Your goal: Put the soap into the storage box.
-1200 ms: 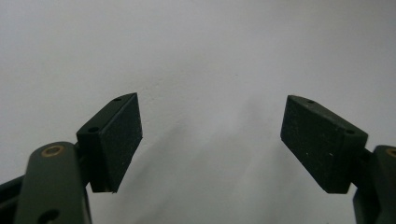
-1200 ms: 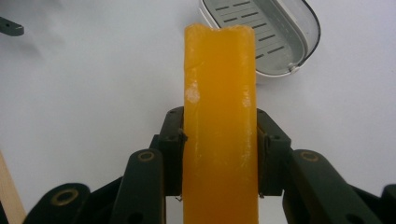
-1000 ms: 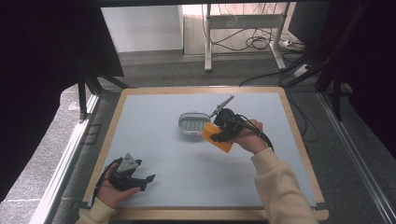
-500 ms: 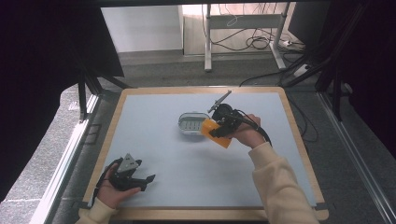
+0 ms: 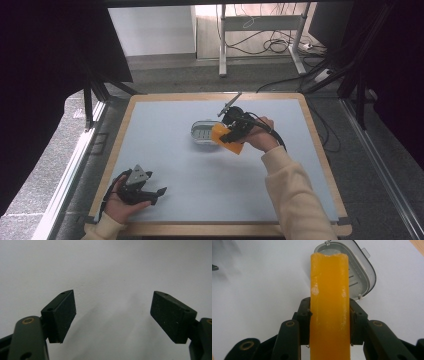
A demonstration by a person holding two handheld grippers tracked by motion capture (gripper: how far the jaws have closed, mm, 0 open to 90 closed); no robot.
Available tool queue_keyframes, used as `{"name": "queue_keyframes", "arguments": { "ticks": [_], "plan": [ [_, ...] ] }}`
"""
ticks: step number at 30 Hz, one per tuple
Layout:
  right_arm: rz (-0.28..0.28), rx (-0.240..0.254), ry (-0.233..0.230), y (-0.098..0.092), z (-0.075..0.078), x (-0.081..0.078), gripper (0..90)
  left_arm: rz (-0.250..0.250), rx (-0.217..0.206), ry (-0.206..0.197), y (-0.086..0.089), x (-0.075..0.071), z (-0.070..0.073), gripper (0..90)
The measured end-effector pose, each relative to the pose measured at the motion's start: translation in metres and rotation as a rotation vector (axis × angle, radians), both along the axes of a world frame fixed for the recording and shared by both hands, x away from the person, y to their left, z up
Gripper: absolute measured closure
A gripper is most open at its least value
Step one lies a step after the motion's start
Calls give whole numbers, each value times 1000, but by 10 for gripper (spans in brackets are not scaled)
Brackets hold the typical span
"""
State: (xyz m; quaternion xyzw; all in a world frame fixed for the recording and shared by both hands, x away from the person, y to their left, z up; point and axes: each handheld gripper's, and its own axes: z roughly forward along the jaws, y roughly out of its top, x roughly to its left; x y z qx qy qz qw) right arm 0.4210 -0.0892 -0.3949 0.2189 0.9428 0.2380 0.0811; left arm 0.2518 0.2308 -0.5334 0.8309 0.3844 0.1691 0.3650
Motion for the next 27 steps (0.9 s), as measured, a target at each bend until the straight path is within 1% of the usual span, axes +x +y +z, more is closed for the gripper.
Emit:
{"name": "queue_keyframes", "arguments": {
  "ticks": [9,14,16,19,22,27],
  "plan": [
    [16,-9,6,5,-1,10,616,1,-2,1,1,0,0,203],
    [24,-13,0,8,-1,16,616,1,-3,3,1,1,0,203],
    [38,-20,-6,10,0,19,616,1,-2,3,1,1,0,203],
    [38,-14,-1,11,0,23,615,2,-4,2,1,1,0,203],
    [45,-24,-3,14,0,26,616,2,-5,2,1,1,0,203],
    [50,-25,-2,17,0,31,616,2,-5,2,1,1,0,203]
  ]
}}
